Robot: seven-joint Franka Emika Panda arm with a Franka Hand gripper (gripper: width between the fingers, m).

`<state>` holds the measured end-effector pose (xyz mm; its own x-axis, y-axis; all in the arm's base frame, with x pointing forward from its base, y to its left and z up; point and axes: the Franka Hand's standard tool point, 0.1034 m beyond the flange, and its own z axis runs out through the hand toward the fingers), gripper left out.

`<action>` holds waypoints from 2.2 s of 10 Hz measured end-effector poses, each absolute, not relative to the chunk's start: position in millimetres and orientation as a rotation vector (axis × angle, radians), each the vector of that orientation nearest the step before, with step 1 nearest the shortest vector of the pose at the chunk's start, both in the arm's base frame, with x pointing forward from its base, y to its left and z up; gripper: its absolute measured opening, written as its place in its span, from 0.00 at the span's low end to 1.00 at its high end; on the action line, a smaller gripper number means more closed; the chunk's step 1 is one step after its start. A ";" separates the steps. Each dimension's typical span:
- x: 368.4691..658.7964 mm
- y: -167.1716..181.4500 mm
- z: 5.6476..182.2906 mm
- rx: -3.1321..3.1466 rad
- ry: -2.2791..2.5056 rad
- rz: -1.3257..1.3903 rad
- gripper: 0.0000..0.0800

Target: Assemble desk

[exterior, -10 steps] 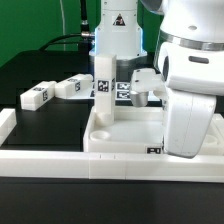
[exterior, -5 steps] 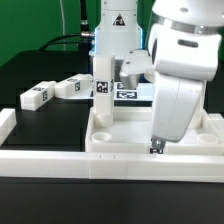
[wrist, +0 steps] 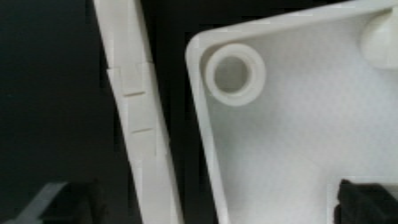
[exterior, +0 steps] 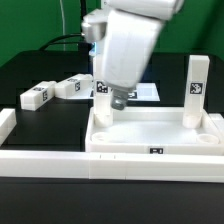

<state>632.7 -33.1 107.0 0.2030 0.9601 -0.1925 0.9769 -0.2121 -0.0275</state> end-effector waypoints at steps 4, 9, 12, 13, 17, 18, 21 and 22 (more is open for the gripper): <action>632.2 -39.9 106.6 2.424 1.810 -0.253 0.81; 610.0 -76.4 119.9 2.858 1.214 -0.379 0.81; 575.0 -130.8 116.2 3.030 0.846 -0.471 0.81; 576.6 -126.7 117.0 3.034 0.815 -0.469 0.81; 549.4 -156.0 115.3 3.120 0.685 -0.667 0.81; 533.0 -176.7 112.8 3.145 0.611 -0.749 0.81; 514.6 -182.6 102.7 3.159 0.581 -0.783 0.81; 514.5 -182.7 102.5 3.159 0.580 -0.783 0.81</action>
Offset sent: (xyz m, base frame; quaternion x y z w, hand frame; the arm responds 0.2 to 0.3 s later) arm 0.0000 0.0000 0.0000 0.0000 0.0000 0.0000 1.0000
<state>514.5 -182.7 102.5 0.8273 0.3720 -0.4210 0.2945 -0.9253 -0.2390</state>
